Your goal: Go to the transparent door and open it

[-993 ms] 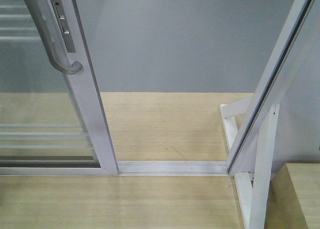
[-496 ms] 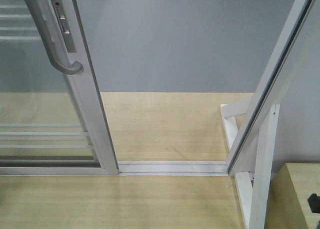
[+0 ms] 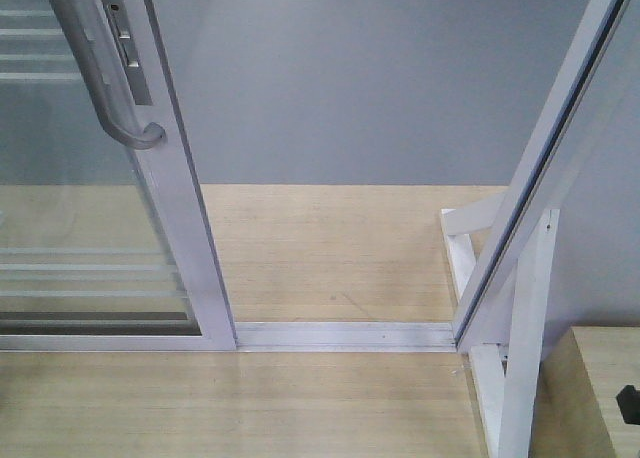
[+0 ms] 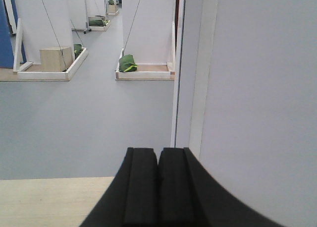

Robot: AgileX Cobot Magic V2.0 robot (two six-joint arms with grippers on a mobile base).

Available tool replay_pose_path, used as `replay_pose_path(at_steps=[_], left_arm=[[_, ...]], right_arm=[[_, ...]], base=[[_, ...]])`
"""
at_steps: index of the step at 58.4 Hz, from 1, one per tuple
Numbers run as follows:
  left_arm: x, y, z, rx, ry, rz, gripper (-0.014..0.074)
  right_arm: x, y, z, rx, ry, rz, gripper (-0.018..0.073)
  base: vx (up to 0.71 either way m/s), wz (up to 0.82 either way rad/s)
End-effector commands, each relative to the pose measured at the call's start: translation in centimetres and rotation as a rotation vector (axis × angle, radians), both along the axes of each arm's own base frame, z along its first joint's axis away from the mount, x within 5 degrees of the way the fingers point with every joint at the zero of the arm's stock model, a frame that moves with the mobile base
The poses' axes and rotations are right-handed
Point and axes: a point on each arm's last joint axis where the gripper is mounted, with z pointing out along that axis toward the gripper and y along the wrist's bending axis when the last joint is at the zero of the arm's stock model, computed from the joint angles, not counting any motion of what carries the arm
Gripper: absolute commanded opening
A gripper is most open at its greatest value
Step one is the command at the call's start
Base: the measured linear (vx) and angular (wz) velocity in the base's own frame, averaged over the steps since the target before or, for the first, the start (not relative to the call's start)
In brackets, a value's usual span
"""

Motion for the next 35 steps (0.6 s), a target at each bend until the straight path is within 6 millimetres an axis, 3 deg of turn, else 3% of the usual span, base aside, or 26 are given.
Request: replay_pose_path(at_steps=[1,35], left_arm=[[0.06,-0.03,-0.18,-0.019,-0.066,-0.001,-0.0006],[0.06,-0.03,-0.18,-0.019,-0.066,-0.001,-0.0006]], right_arm=[[-0.02,0.05,0.47,-0.01,-0.091,0.004,-0.0008],[-0.02,0.05,0.47,-0.01,-0.092,0.004,-0.0008]], base=[[0.0,0.0],[0.0,0.0]])
